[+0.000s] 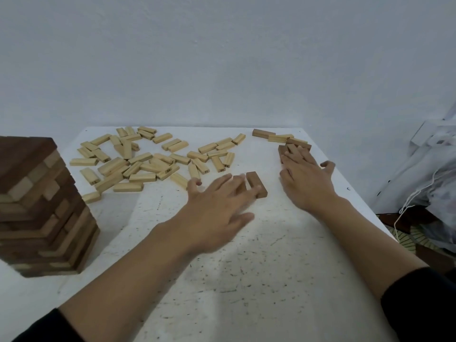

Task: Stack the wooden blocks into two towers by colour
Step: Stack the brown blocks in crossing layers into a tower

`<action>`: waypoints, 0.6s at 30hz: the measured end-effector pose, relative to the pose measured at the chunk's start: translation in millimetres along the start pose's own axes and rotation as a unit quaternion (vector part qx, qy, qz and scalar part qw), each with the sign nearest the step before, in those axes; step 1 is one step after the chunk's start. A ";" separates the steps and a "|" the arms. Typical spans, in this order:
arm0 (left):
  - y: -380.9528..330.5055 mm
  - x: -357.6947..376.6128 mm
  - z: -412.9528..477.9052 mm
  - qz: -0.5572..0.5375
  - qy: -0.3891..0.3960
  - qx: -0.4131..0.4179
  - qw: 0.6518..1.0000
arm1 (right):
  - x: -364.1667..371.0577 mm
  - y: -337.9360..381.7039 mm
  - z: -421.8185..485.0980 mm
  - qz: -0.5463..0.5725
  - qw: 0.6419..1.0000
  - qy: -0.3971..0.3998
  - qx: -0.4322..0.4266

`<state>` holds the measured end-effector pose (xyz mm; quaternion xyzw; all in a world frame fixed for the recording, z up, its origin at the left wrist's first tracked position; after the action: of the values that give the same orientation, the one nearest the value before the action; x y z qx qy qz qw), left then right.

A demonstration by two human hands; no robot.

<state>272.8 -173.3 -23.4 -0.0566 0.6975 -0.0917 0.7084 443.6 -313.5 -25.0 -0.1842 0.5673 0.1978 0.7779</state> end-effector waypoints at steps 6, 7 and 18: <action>-1.2 4.8 0.8 -0.009 -0.004 0.011 1.000 | -29.2 24.8 -13.3 0.179 0.981 -0.060 -0.042; -1.9 2.4 -0.4 -0.008 -0.009 0.013 1.000 | -33.9 31.3 -17.8 0.201 0.975 -0.068 -0.071; 17.8 -24.4 -34.2 -0.034 0.067 -0.016 0.997 | -44.5 77.9 -47.2 0.369 0.900 0.012 -0.231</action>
<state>239.3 -149.3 -3.9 -0.0852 0.7424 -0.1082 0.6556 352.8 -275.5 -0.9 -0.1388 0.5418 0.5941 0.5781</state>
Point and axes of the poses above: each hand's wrist, its own z-axis towards the middle knuckle, its own x-axis out of the palm, y = z × x, the point moved 7 cm from there along z, towards the middle knuckle, and after that the axes turned 3 degrees about -z, right-handed, at the moved point
